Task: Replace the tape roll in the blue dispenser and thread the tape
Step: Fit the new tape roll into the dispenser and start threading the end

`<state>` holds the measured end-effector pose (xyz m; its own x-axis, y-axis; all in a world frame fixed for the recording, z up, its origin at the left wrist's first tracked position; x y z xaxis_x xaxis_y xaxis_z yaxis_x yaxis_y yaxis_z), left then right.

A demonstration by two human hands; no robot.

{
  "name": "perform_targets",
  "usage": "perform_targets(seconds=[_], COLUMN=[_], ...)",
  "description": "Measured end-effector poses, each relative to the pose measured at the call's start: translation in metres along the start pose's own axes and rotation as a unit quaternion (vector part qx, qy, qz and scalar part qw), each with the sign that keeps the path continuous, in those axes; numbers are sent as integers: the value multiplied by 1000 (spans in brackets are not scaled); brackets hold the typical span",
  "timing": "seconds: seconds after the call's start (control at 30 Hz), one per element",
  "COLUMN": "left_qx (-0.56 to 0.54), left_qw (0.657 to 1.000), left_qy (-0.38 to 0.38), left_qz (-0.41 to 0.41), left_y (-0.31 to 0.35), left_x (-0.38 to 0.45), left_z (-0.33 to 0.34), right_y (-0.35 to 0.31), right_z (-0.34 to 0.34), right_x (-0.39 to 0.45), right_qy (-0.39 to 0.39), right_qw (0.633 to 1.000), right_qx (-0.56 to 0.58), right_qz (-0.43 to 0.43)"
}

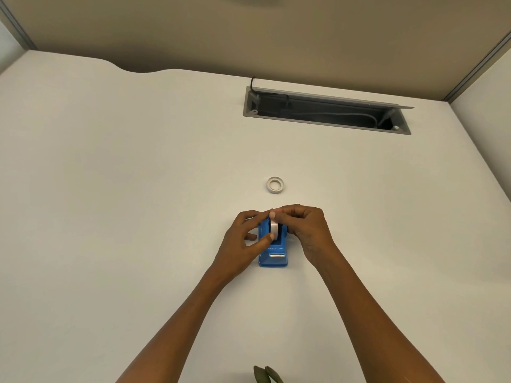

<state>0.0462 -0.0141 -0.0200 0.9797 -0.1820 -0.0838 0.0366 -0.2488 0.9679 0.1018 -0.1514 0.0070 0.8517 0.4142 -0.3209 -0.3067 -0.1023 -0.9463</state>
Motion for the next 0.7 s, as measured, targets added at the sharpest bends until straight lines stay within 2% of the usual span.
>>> perform_targets(seconds=[0.1,0.27,0.7], left_qx=[-10,1,6], left_qw=[1000,1000,1000], left_qy=[2,5,19], left_qz=[-10,-5,-6], left_y=[1,3,1], left_x=[0,-1,-1], left_z=[0,-1,0], right_y=[-1,0,4], right_z=[-1,-3,-2], right_x=[-3,-16,-20], right_qy=[9,-55,-64], right_qw=[999,989,979], right_qx=[-38,-96,-157], right_qz=[-34,-96,-116])
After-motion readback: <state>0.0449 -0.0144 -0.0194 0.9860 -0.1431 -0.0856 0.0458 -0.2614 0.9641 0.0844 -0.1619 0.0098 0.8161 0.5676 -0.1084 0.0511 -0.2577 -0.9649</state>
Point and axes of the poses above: each hand's wrist, its own x-axis towards the middle knuckle, its own z-axis out of the palm, y = z × x, the point moved 5 cm from there along x, towards the middle knuckle, and after that the axes turned 14 degrees about -y, right-handed, at the moved point
